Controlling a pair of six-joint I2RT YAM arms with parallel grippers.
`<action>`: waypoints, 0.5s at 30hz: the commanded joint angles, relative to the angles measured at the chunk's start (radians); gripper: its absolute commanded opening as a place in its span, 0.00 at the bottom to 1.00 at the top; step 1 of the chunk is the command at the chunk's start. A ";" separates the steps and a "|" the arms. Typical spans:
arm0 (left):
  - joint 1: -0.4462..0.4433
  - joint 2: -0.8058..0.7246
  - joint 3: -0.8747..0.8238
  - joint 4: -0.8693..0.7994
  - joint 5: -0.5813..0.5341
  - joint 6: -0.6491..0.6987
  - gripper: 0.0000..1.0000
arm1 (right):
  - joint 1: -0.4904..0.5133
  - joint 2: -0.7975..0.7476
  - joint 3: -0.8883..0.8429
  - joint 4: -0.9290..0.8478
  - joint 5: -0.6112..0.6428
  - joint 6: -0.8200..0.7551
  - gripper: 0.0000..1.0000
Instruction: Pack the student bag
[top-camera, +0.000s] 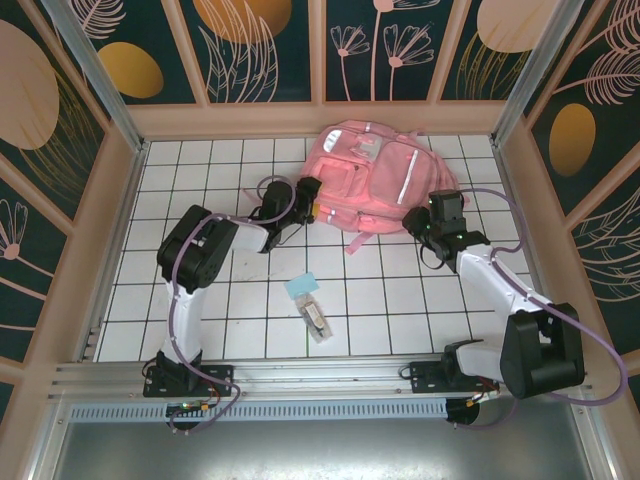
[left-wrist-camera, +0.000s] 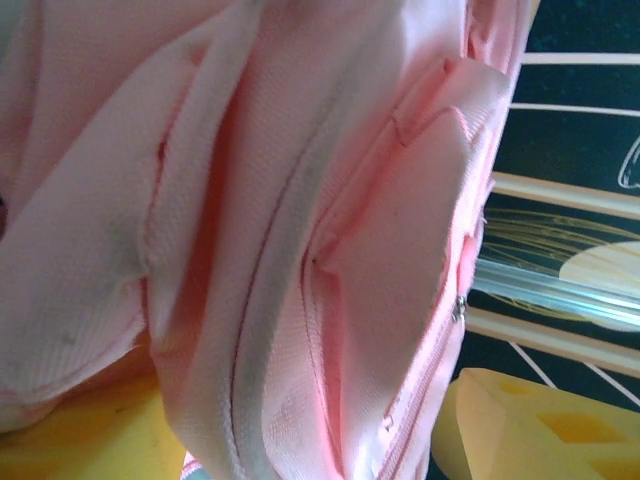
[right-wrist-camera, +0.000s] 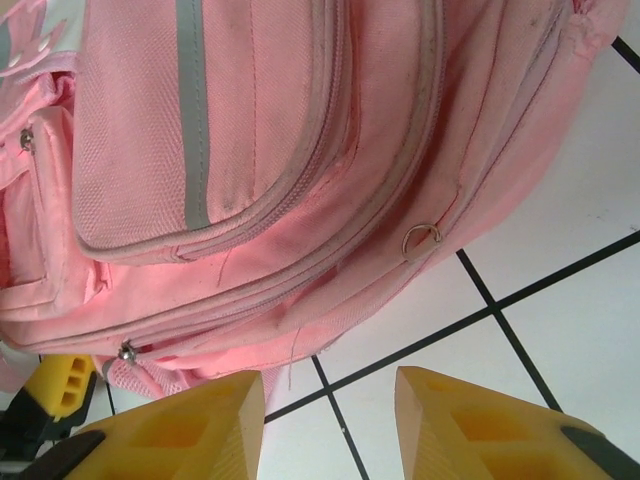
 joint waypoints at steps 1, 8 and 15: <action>-0.006 0.072 0.047 -0.101 -0.044 -0.027 0.66 | 0.029 -0.041 -0.014 0.010 0.005 0.023 0.40; -0.008 0.100 0.025 0.041 -0.038 -0.048 0.00 | 0.156 -0.050 -0.016 0.043 -0.006 0.021 0.40; -0.022 -0.074 -0.076 0.121 -0.099 -0.090 0.00 | 0.280 0.086 0.011 0.174 -0.068 0.064 0.51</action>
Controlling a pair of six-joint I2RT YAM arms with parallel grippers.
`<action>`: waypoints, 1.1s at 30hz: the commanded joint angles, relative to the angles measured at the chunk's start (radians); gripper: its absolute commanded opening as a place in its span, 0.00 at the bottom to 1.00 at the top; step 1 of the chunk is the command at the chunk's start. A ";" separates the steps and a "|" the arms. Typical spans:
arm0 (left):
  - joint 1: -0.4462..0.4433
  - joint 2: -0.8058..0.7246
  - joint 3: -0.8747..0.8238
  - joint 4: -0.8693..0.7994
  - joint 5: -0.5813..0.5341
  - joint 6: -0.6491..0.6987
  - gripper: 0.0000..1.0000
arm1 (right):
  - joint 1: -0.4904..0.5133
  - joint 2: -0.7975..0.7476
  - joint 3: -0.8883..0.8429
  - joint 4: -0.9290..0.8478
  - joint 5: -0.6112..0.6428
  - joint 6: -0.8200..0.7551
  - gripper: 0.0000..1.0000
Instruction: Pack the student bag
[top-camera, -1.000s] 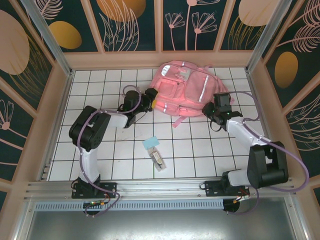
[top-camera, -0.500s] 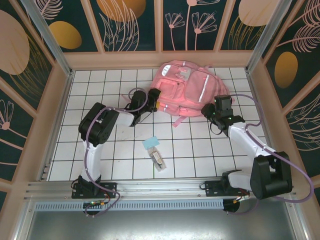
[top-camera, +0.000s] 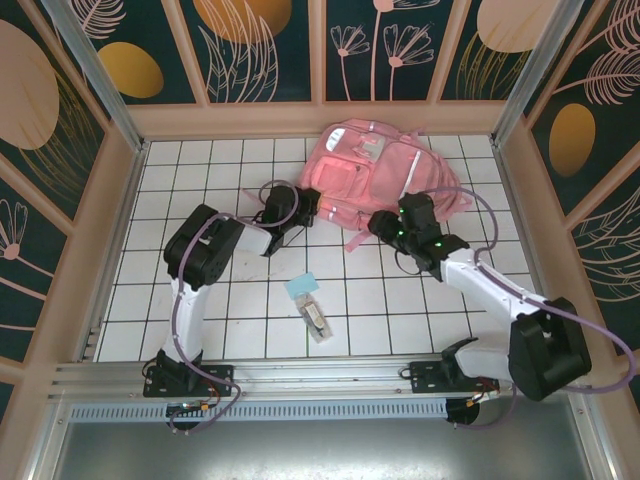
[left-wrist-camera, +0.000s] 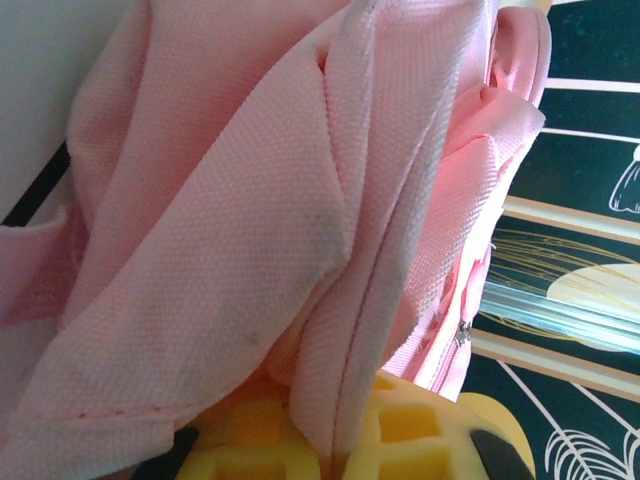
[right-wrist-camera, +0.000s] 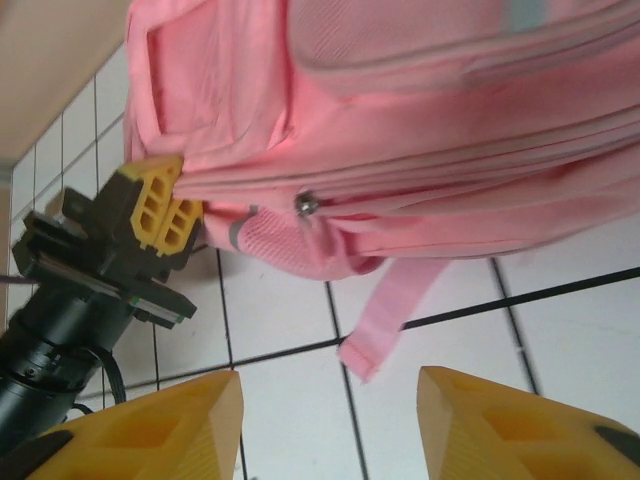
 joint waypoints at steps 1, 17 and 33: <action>-0.008 -0.106 -0.038 0.044 -0.050 -0.040 0.00 | 0.037 0.085 0.024 0.081 -0.031 0.027 0.51; -0.011 -0.191 -0.098 0.139 -0.036 -0.101 0.00 | 0.059 0.289 0.155 0.192 -0.053 0.054 0.48; -0.012 -0.243 -0.139 0.165 -0.028 -0.116 0.00 | 0.059 0.408 0.206 0.236 -0.023 0.077 0.44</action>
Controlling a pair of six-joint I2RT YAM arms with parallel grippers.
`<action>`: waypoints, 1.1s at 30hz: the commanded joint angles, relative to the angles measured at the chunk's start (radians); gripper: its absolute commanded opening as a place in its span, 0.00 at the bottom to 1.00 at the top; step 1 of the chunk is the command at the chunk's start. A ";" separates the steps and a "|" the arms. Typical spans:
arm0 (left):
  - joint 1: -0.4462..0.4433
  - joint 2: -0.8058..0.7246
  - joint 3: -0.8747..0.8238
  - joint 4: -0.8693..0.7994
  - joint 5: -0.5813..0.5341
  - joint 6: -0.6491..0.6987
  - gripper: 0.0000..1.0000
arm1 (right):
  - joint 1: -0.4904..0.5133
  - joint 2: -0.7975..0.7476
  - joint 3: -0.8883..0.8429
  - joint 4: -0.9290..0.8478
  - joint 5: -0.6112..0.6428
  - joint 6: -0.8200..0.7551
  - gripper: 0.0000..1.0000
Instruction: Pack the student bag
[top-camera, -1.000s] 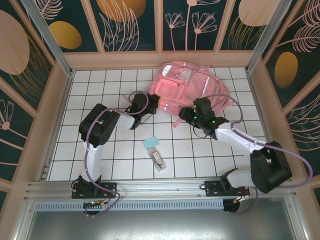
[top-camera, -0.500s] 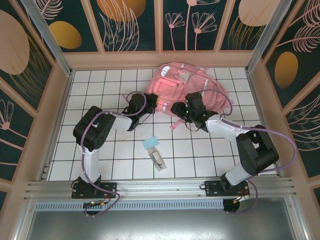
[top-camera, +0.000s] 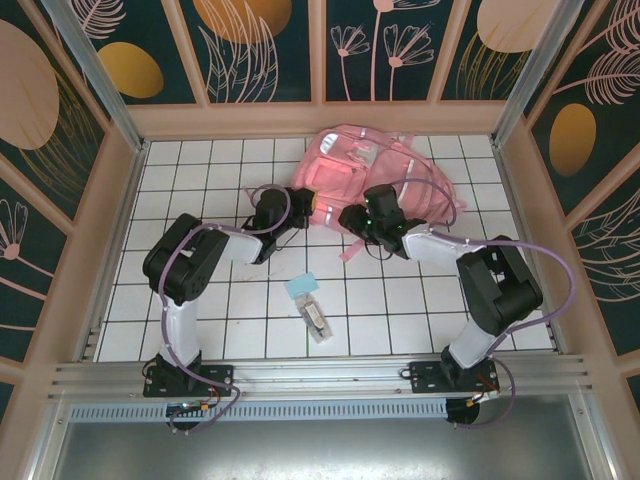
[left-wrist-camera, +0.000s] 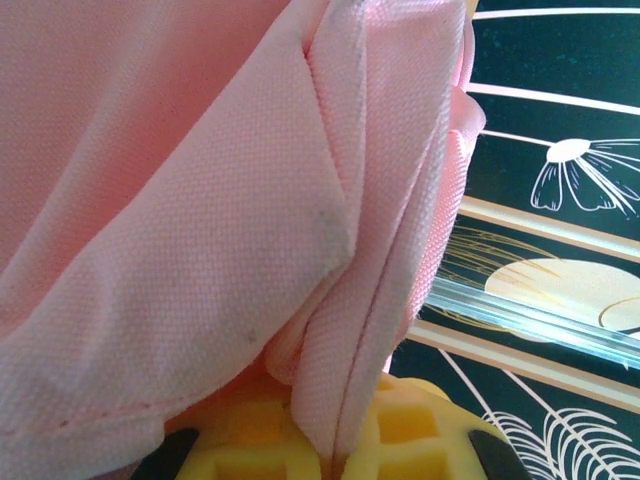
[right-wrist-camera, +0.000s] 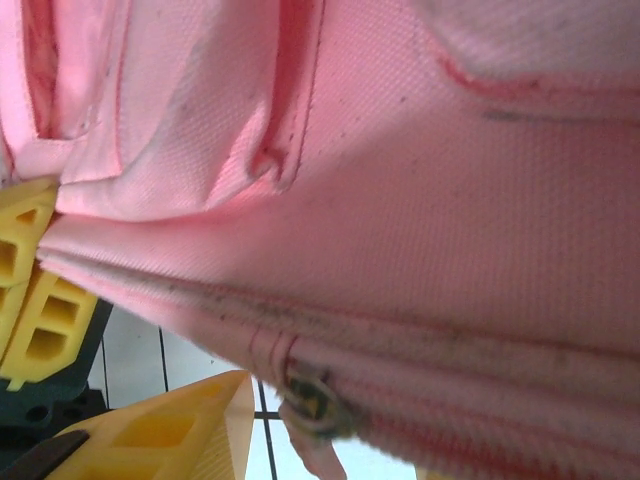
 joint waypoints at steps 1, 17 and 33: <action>-0.004 -0.082 -0.010 0.141 -0.003 -0.037 0.00 | 0.005 0.033 0.050 0.054 0.048 0.022 0.43; 0.015 -0.054 -0.066 0.204 -0.040 -0.076 0.00 | 0.020 -0.053 0.028 -0.052 0.070 -0.105 0.00; 0.128 -0.069 -0.073 0.092 -0.058 0.092 0.00 | -0.200 -0.155 0.014 -0.652 -0.076 -0.557 0.00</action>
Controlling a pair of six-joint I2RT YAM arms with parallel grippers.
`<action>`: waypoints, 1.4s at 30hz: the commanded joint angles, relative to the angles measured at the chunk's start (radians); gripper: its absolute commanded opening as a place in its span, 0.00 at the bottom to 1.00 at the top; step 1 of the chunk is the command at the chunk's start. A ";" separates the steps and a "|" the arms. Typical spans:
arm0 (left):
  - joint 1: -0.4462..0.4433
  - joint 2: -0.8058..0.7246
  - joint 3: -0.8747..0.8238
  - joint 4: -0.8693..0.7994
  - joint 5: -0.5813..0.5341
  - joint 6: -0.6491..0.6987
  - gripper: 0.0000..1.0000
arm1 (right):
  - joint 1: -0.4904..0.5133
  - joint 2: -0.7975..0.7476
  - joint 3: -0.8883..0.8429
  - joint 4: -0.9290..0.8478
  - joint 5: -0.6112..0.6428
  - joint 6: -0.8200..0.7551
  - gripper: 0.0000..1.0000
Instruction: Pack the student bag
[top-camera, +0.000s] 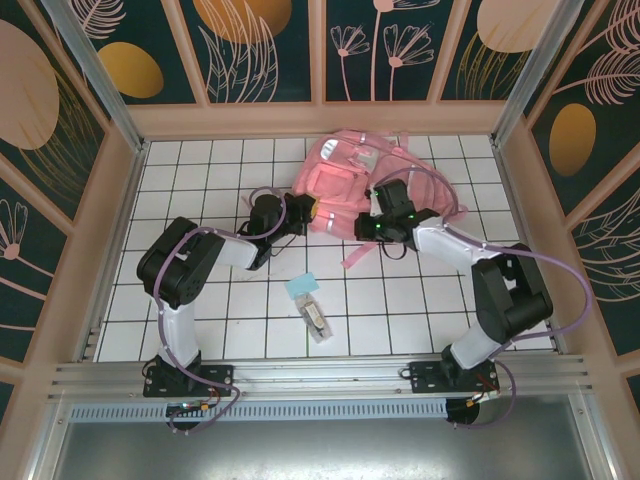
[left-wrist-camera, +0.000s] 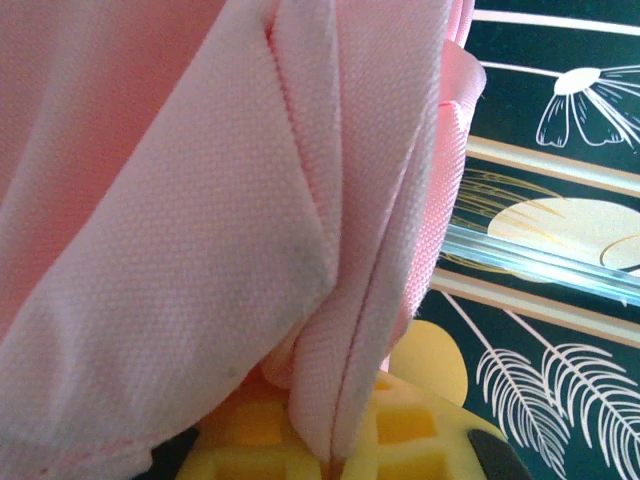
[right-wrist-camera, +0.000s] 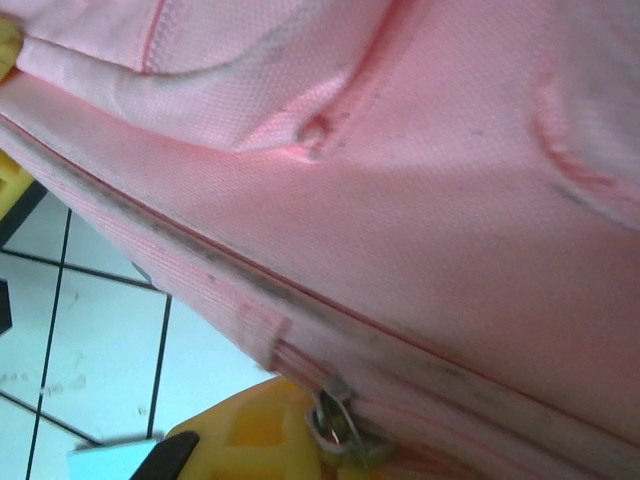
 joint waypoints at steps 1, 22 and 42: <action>0.118 -0.037 0.000 0.026 -0.177 0.058 0.00 | -0.129 -0.087 -0.051 -0.319 -0.013 -0.043 0.00; 0.287 0.015 0.097 -0.108 -0.080 0.224 0.00 | -0.336 -0.152 -0.093 -0.368 -0.124 -0.026 0.00; 0.317 0.077 0.343 -0.378 0.144 0.454 0.71 | 0.088 0.219 0.121 0.256 -0.519 0.404 0.00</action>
